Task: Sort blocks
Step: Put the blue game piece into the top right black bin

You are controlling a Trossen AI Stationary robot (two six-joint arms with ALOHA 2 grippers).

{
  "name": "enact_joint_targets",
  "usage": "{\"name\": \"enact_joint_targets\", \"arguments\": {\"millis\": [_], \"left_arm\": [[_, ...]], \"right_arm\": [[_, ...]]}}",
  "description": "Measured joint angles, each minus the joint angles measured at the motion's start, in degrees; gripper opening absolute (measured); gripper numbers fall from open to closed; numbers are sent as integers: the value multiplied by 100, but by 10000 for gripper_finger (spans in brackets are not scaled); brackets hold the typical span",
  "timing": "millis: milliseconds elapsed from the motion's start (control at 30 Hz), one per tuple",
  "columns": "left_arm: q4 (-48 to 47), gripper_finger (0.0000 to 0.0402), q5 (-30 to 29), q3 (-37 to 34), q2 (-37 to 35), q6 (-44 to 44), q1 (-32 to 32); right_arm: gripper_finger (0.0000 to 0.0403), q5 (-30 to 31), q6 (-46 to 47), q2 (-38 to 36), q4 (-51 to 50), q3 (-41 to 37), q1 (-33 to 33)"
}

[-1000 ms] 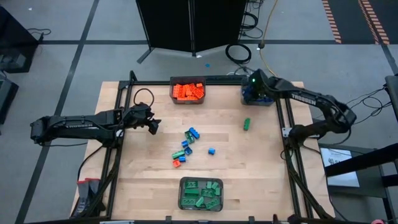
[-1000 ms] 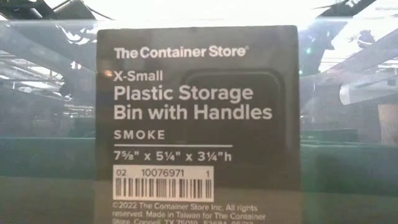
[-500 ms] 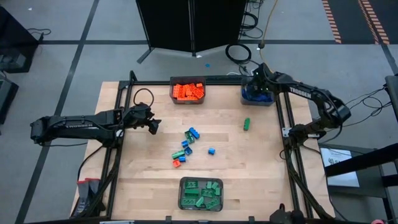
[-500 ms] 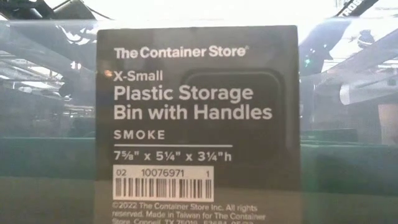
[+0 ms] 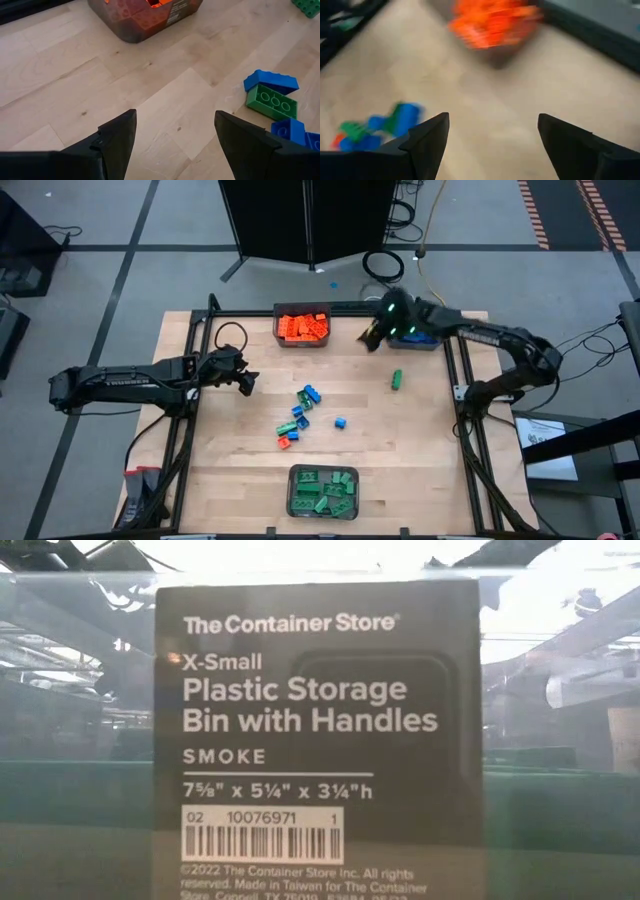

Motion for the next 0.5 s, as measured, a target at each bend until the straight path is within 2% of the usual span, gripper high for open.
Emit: {"name": "enact_joint_targets", "arguments": {"millis": [233,333,500], "left_arm": [[0,270,-11,0,-2,4,0],[0,270,-13,0,-1,0,-1],[-1,270,-13,0,0,-2,0]], "right_arm": [[299,677,596,630,895,0,1870],[299,982,783,1049,1252,0,2302],[299,1008,1347,1677,1723,0,2674]]}}
